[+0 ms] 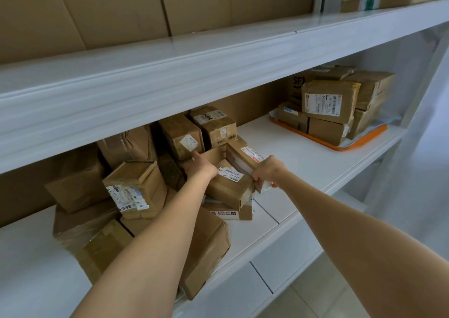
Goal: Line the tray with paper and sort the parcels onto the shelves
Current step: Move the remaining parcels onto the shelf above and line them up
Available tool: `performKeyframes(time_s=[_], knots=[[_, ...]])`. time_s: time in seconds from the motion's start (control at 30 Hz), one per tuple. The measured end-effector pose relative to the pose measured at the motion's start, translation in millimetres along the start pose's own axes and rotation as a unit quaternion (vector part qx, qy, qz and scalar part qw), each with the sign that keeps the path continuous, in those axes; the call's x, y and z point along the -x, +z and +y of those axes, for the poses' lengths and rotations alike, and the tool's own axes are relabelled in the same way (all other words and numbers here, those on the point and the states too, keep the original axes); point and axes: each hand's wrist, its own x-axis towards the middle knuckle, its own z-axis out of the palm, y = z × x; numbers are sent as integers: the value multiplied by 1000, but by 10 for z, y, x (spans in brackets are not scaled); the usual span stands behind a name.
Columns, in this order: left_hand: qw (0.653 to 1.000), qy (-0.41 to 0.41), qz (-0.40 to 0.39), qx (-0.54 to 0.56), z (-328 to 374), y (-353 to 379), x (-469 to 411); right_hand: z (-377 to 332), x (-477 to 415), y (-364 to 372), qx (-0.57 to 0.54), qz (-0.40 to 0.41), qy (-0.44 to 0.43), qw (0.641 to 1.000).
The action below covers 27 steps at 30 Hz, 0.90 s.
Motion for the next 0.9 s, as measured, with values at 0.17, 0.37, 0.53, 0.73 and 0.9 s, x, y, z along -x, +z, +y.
performKeyframes(time_s=[0.17, 0.37, 0.53, 0.73, 0.9], knots=[[991, -37, -73, 106, 6, 2, 81, 21, 58, -39, 4, -24, 7, 1000], [950, -126, -163, 235, -34, 61, 268, 65, 123, -27, -47, -65, 6, 997], [933, -140, -194, 271, 12, 71, 372, 107, 178, -28, -91, -76, 11, 993], [925, -165, -216, 265, 19, 119, 449, 237, 209, -98, -160, -121, 35, 979], [926, -155, -210, 273, 95, 142, 494, 354, 230, -159, -233, -140, 36, 962]])
